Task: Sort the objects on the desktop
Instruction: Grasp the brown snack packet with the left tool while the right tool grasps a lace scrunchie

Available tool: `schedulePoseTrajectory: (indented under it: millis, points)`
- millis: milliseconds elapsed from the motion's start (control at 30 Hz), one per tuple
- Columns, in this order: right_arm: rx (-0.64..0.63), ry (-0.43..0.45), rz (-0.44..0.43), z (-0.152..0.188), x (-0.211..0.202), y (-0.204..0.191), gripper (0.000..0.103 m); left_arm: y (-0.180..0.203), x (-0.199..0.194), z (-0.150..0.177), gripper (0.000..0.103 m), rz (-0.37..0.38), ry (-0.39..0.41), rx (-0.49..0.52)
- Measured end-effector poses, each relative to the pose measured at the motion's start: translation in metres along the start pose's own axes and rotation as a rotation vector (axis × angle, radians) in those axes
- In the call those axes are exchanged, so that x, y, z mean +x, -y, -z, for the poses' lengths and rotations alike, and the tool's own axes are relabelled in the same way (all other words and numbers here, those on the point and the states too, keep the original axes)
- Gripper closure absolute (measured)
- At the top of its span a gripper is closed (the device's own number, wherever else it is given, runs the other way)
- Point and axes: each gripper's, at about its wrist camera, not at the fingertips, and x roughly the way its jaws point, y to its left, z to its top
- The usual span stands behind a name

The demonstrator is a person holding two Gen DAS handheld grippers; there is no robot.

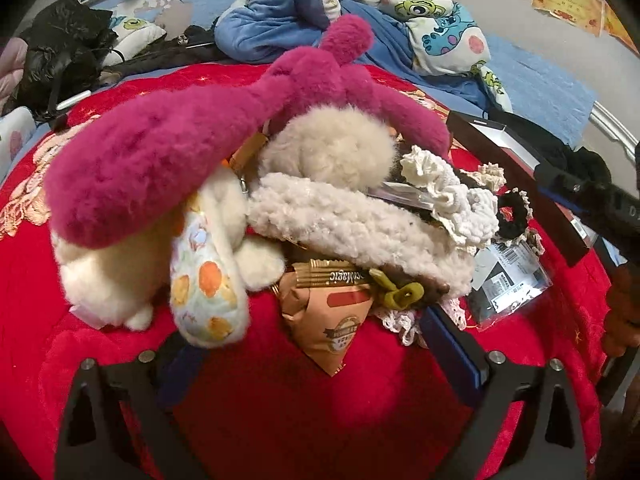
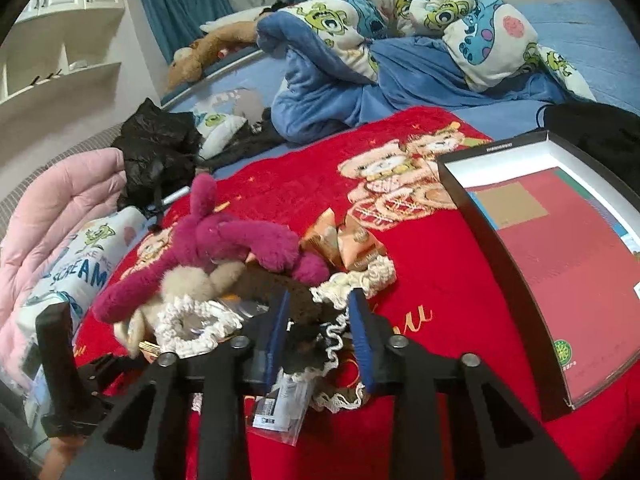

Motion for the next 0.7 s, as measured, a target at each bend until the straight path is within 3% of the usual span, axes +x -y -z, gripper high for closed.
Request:
schedulePoseTrajectory:
  millis: [100, 200, 367, 533, 700]
  points:
    - [0.029, -0.028, 0.031, 0.002, 0.005, 0.006, 0.077, 0.003, -0.002, 0.001, 0.020, 0.039, 0.003, 0.012]
    - [0.074, -0.055, 0.033, 0.004, 0.009, 0.016, 0.077, 0.008, -0.005, 0.003, 0.028, 0.052, 0.008, 0.034]
    - [0.175, -0.060, -0.057, 0.003, 0.008, 0.028, 0.076, 0.009, -0.003, 0.001, 0.029, 0.063, 0.005, 0.030]
    - [0.163, -0.036, -0.050, 0.001, 0.003, 0.024, 0.077, 0.010, -0.004, 0.003, 0.029, 0.044, 0.006, 0.031]
    - [0.146, -0.026, -0.084, 0.002, 0.001, 0.019, 0.077, 0.009, -0.008, 0.005, 0.042, 0.057, 0.017, 0.014]
